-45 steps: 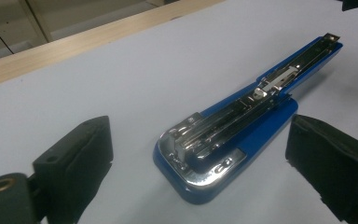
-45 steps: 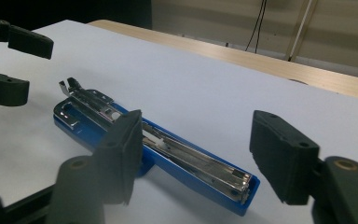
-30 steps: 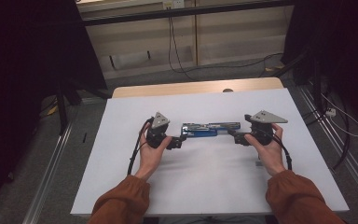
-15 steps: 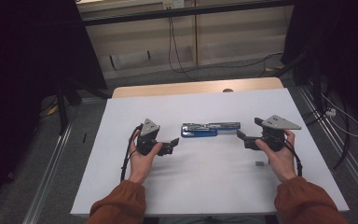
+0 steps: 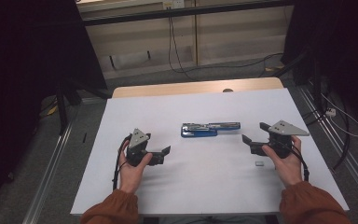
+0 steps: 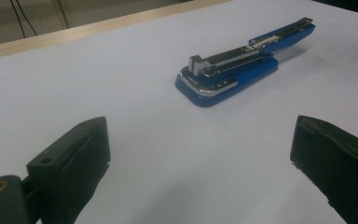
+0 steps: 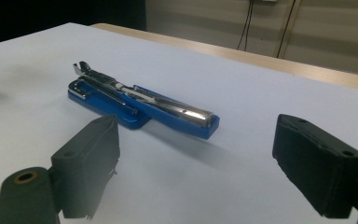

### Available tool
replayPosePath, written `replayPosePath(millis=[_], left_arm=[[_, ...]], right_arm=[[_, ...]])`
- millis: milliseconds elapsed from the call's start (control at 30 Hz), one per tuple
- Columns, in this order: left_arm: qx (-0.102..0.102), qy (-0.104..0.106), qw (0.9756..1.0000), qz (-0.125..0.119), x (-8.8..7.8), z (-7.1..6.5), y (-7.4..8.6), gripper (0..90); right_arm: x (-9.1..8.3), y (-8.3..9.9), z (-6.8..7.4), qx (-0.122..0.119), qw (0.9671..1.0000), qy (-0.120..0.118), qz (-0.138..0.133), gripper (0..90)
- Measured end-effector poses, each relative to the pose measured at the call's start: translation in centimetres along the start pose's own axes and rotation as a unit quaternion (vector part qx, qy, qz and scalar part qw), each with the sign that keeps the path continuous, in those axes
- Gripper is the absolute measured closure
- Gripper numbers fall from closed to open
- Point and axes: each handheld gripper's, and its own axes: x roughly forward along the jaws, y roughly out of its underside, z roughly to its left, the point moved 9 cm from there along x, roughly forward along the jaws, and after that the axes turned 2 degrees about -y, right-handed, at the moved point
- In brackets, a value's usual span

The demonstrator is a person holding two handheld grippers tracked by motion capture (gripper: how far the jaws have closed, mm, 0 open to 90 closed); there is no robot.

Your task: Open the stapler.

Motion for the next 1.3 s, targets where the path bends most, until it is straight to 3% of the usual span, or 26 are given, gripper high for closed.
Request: replayPosePath(millis=[67, 267, 400, 567, 800, 1100, 1300], left_arm=[[0.005, -0.002, 1.0000, -0.002, -0.4, -0.1, 0.1, 5.0], [-0.009, -0.002, 0.9995, -0.029, -2.0, -0.5, 0.1, 5.0], [-0.014, -0.002, 0.9995, -0.029, -2.8, -0.5, 0.8, 5.0], [-0.023, -0.015, 0.9993, -0.024, -3.3, -0.1, 1.6, 5.0], [-0.018, -0.015, 0.9994, -0.025, -4.8, -0.3, 2.1, 4.7], [-0.015, -0.023, 0.9988, -0.041, -6.9, -0.6, 2.1, 4.8], [-0.017, -0.025, 0.9988, -0.039, -7.0, -0.4, 2.2, 4.8]], right_arm=[[-0.3, 0.3, 0.0, 0.003, 1.0000, -0.005, 0.003, 15.4], [-1.2, 0.9, -0.3, 0.014, 0.9998, -0.012, 0.010, 15.2], [-1.9, 1.0, -0.4, 0.018, 0.9997, -0.014, 0.008, 15.1], [-2.4, 1.2, -0.5, 0.022, 0.9995, -0.018, 0.012, 14.8], [-2.8, 1.7, -0.6, 0.029, 0.9993, -0.021, 0.013, 12.4], [-2.8, 1.9, 0.0, 0.017, 0.9991, -0.030, 0.027, 10.2], [-2.7, 1.9, -0.1, 0.018, 0.9986, -0.033, 0.037, 9.9]])
